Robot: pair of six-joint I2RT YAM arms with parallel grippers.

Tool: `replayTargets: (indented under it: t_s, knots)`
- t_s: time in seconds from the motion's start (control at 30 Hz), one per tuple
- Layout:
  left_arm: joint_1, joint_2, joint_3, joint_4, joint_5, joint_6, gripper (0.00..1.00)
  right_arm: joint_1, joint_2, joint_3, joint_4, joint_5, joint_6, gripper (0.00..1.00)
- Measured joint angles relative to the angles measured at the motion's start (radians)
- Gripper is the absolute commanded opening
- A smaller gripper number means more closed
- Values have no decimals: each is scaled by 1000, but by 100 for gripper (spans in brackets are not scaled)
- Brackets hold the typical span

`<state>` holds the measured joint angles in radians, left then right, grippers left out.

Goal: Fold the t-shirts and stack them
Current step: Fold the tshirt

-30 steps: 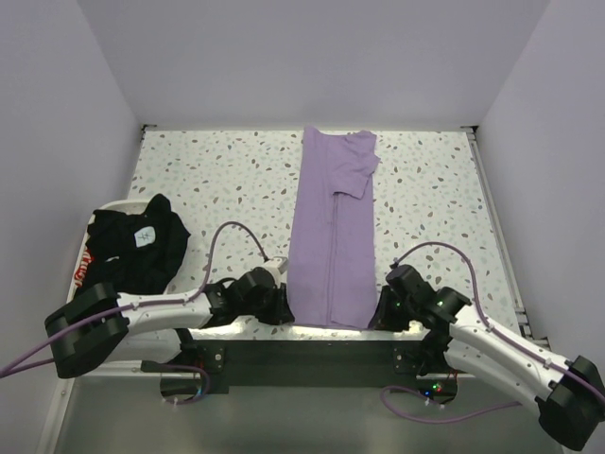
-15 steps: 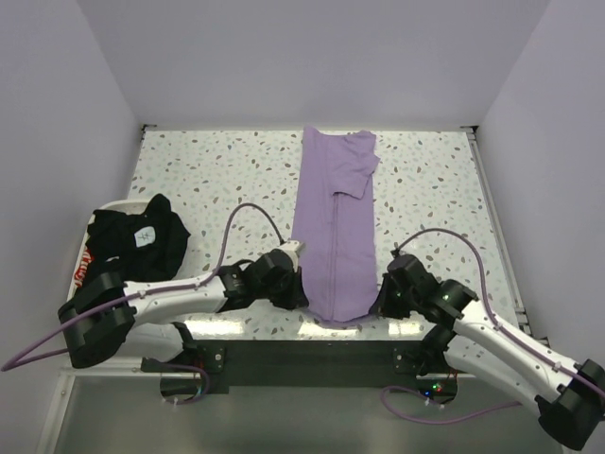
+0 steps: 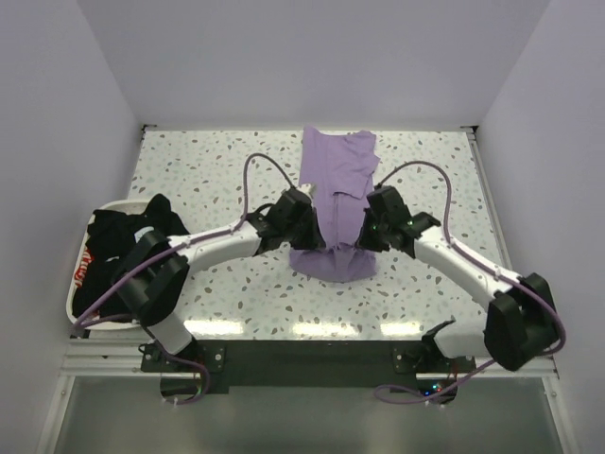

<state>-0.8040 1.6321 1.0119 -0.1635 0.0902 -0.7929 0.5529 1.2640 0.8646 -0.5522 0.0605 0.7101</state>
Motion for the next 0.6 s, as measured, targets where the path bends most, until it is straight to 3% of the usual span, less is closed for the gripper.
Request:
replayTargets:
  t_s: [0.3,0.6]
  knots:
    - [138,252,283,-7,7,0,0,-163,363,260,163,-38,-37,0]
    - [262,400,425,-20,39,9,0,-262,546,416,187,-80,-47,0]
